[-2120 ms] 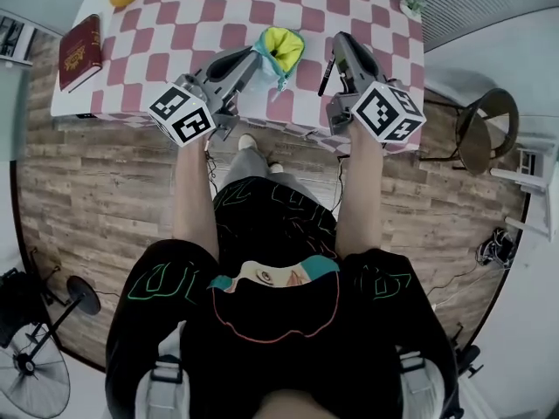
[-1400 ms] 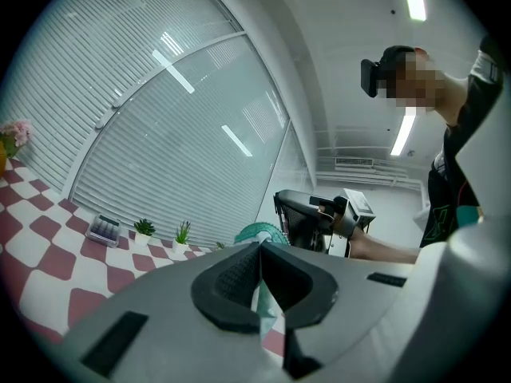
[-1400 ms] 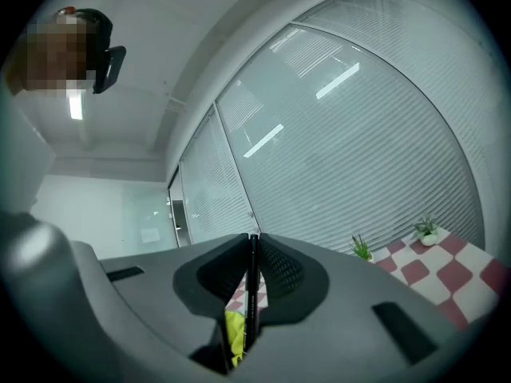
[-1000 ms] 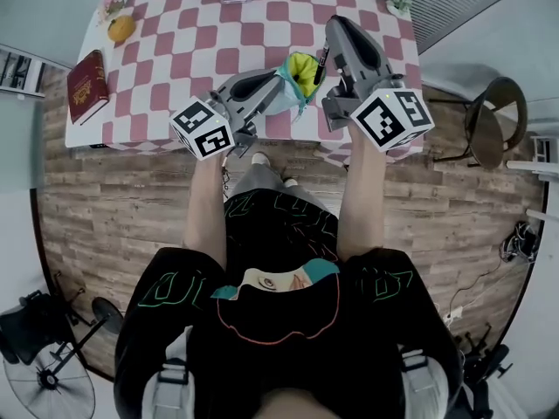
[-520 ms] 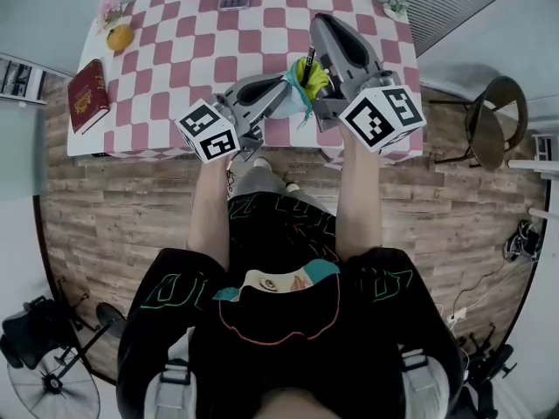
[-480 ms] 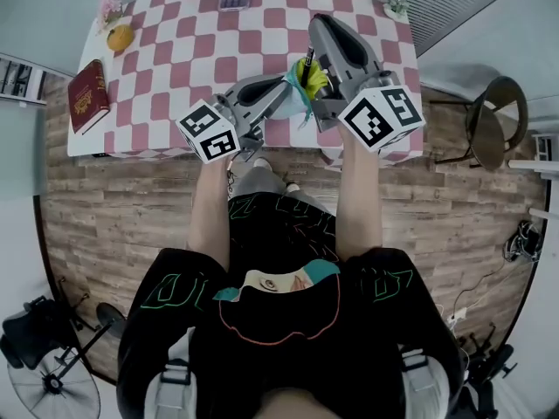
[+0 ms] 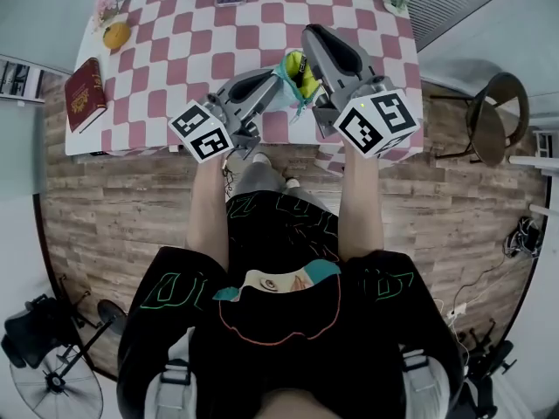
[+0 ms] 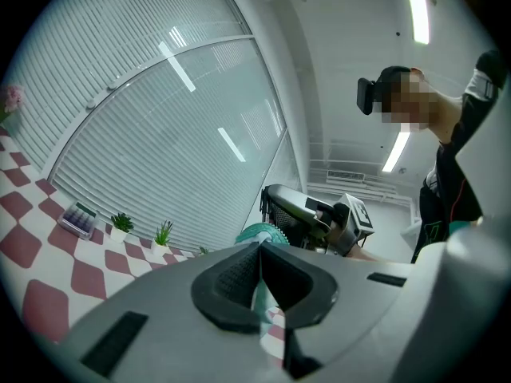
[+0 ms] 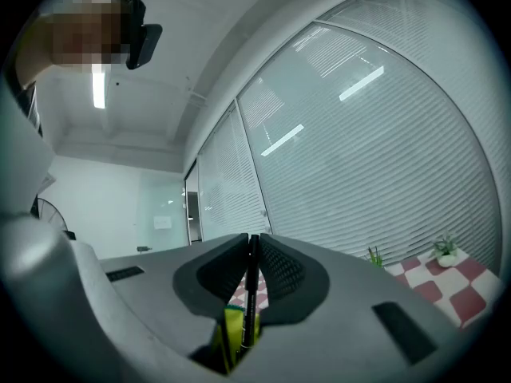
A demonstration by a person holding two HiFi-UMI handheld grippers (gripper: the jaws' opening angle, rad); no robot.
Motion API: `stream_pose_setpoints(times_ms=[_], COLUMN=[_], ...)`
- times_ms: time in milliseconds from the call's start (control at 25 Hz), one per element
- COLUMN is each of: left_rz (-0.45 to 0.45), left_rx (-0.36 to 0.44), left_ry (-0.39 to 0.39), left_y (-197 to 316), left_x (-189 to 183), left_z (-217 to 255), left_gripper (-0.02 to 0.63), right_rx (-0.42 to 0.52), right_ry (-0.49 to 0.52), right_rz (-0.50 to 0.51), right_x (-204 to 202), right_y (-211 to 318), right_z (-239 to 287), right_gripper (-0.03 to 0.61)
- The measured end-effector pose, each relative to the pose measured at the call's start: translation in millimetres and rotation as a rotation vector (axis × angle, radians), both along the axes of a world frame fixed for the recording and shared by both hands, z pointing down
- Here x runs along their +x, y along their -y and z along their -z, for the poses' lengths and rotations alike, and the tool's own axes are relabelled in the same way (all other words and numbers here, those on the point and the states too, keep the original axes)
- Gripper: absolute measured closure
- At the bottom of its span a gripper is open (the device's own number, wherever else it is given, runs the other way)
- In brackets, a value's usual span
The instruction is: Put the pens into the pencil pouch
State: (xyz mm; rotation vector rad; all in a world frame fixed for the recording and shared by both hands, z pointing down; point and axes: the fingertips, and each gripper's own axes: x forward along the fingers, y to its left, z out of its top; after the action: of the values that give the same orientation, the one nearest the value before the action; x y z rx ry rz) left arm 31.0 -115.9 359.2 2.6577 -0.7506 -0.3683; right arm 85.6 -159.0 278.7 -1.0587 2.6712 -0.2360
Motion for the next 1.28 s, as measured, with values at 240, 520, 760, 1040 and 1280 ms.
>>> stream_pose_setpoints(times_ms=[240, 520, 760, 1040, 1280], left_rz=[0.014, 0.042, 0.069, 0.068, 0.072], left_rx=[-0.006, -0.015, -0.016, -0.009, -0.004], left_ry=[0.009, 0.011, -0.004, -0.003, -0.001], left_y=[0, 0, 1, -2, -4], left_x=[-3, -6, -13, -13, -13], left_z=[-4, -5, -3, 0, 2], left_gripper=[0.612, 0.612, 0.612, 0.612, 0.611], right_rx=[0.008, 0.01, -0.027, -0.064, -0.152], right_ry=[-0.059, -0.095, -0.158, -0.263, -0.382], right_rz=[0.015, 0.027, 0.023, 0.054, 0.106], right_x=[4, 15, 22, 8, -7], right_y=[-10, -19, -22, -28, -36], right_z=[-13, -21, -37, -62, -86], right_gripper=[0.532, 0.532, 0.532, 0.532, 0.532])
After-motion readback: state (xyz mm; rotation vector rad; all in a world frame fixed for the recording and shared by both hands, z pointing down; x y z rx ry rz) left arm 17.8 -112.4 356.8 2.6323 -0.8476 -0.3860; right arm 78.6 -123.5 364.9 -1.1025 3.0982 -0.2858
